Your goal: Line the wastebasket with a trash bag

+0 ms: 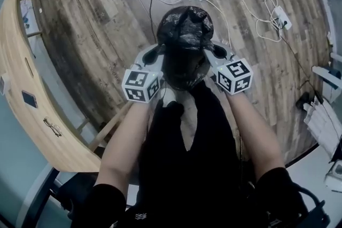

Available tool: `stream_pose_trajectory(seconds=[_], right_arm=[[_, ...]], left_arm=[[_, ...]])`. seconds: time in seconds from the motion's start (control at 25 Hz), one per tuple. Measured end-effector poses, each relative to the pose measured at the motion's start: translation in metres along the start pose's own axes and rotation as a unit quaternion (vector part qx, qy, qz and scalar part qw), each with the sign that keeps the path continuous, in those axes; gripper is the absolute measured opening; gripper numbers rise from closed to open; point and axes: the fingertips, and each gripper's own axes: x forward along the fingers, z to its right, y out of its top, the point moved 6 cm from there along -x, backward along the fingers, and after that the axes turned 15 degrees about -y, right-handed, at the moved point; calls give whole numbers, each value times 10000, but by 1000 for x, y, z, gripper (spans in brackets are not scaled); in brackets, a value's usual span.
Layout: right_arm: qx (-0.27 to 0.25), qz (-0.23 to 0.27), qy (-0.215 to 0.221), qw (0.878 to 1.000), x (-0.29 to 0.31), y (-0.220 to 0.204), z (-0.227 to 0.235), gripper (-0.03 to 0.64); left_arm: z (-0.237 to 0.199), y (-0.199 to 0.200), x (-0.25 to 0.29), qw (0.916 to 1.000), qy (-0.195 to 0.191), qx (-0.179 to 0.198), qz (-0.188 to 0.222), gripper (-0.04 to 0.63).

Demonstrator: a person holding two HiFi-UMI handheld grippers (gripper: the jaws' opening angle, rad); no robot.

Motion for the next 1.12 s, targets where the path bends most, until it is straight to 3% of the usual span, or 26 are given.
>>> stream_pose_trajectory(seconds=[0.36, 1.12], right_arm=[[117, -41, -248, 9996, 36, -67, 28, 2], [-90, -92, -214, 9997, 104, -107, 37, 2]], left_arm=[[-33, -50, 19, 9998, -98, 140, 95, 2], [-100, -109, 46, 9996, -112, 253, 86, 2]])
